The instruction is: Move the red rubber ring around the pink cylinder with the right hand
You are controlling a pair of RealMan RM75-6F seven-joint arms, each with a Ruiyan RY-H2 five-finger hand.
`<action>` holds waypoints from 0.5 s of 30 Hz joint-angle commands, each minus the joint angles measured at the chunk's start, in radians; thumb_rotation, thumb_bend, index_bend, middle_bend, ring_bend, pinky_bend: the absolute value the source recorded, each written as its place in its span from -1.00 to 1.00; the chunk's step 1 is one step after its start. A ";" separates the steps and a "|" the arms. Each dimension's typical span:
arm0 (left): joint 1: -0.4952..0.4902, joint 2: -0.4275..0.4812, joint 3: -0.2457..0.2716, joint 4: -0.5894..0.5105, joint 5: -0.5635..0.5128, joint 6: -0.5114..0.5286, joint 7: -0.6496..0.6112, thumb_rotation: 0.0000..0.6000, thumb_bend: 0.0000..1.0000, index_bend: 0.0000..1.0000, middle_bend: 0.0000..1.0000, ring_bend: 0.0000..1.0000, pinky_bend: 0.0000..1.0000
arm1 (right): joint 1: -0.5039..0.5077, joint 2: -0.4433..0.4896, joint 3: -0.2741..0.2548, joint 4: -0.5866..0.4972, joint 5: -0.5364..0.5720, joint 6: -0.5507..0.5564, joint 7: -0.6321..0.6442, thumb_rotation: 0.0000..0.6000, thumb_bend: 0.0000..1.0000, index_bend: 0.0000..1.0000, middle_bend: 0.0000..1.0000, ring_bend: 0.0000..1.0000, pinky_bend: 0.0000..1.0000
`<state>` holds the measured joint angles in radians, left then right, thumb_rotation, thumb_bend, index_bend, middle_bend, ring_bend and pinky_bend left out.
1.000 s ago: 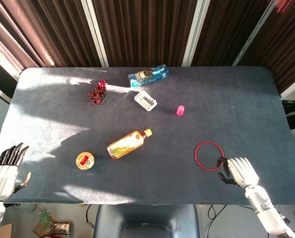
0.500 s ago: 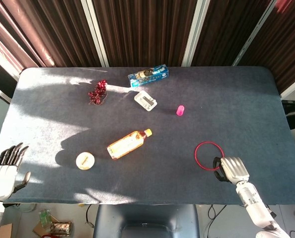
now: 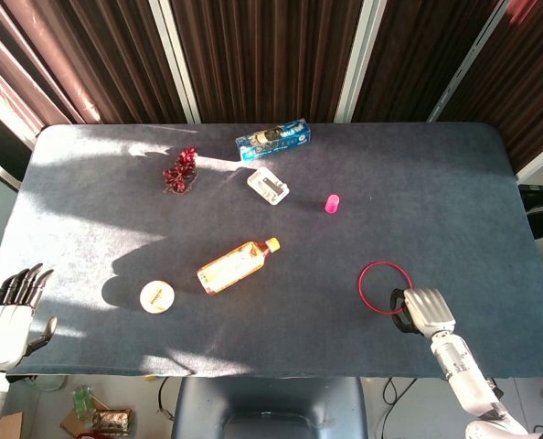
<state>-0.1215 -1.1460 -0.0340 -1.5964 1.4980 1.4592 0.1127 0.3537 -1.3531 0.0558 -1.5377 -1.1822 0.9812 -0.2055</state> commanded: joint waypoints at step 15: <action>0.000 0.001 -0.001 0.000 0.000 0.001 -0.007 1.00 -0.19 -0.86 -1.00 -1.00 -0.76 | 0.012 -0.039 -0.006 0.042 0.018 0.000 -0.012 1.00 -0.03 0.27 0.96 1.00 1.00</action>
<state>-0.1211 -1.1446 -0.0350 -1.5968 1.4986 1.4606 0.1062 0.3656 -1.3915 0.0497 -1.4957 -1.1641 0.9807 -0.2174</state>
